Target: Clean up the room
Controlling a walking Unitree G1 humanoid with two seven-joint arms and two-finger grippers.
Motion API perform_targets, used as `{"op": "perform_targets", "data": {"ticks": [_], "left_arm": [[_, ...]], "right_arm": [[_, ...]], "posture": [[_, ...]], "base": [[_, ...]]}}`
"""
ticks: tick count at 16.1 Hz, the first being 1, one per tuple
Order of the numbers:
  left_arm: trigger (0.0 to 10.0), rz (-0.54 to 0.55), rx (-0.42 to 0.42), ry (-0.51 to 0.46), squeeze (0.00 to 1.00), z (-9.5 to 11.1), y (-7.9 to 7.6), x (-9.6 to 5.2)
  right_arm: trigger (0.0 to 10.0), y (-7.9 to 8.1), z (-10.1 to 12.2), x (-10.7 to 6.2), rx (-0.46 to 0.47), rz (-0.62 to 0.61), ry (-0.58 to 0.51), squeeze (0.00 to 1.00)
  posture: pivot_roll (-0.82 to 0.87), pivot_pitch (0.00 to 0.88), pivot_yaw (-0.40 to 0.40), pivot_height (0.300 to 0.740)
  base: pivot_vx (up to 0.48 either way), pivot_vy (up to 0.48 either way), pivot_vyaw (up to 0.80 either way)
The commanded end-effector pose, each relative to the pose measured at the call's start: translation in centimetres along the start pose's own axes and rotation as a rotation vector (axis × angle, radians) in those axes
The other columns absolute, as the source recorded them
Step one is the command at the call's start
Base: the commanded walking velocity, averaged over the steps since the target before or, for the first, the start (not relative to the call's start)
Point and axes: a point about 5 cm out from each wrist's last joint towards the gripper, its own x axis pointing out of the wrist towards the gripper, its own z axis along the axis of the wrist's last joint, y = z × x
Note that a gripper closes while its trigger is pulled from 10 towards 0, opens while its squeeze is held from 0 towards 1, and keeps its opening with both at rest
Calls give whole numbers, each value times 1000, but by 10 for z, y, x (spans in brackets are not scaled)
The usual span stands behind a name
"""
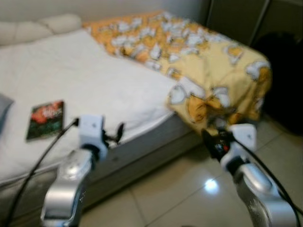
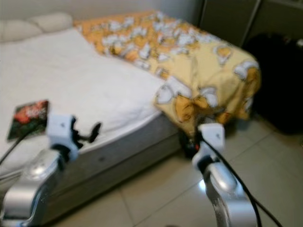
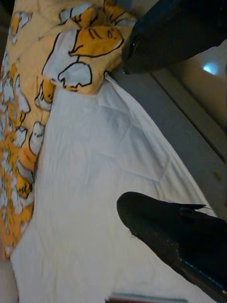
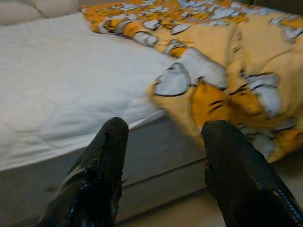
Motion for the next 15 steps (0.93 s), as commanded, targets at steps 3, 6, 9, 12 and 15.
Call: {"op": "perform_targets", "data": {"ticks": [3,6,9,12,15], "left_arm": [[10000,24,64,4,0,0,3,-3],[10000,35,69,-1,0,-1,3,-4],[10000,38,40,-8,0,1,3,-5],[10000,23,24,-16,0,1,2,-2],[10000,23,0,-21,0,0,3,0]], "right_arm": [[10000,-8,-2,1,-18,-27,14,0],[10000,-4,-4,0,-8,-20,20,0],[10000,-2,-4,1,-2,-12,18,0],[10000,-4,-4,0,-15,-25,14,0],[10000,-8,-6,-3,-5,-73,25,0]], "posture": [[-65,0,34,740],[-62,0,24,740],[-67,0,27,740],[-77,0,37,740],[-90,0,48,740]], "base": [[0,0,0],[0,0,0],[0,0,0],[0,0,0],[161,0,-146]]}}
